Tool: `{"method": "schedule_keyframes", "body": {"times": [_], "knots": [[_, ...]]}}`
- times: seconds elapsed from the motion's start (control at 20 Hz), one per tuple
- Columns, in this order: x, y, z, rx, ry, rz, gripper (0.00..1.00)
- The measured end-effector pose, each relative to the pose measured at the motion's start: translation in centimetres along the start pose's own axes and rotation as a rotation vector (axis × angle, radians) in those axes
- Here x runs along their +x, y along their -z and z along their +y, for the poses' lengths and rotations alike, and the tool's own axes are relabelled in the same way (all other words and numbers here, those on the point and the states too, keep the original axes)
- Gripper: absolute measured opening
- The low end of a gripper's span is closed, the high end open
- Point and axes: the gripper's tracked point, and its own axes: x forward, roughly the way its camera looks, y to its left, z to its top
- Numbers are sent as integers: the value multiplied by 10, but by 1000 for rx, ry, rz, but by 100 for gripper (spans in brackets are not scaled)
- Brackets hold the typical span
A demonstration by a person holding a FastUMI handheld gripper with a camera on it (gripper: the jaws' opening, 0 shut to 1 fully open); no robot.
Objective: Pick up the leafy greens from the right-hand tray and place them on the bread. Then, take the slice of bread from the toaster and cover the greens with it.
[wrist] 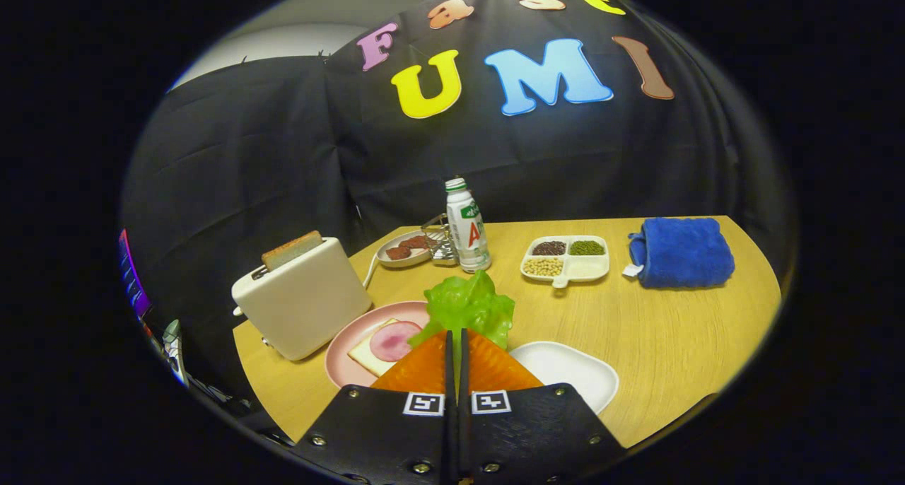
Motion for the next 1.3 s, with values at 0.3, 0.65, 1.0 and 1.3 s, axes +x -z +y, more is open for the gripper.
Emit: {"method": "schedule_keyframes", "body": {"times": [0.3,0.65,1.0,1.3], "knots": [[37,7,52,-17,-115,21,0],[79,45,67,-24,-140,114,0],[91,60,57,-46,-106,148,0],[98,64,56,-63,-82,157,0]]}}
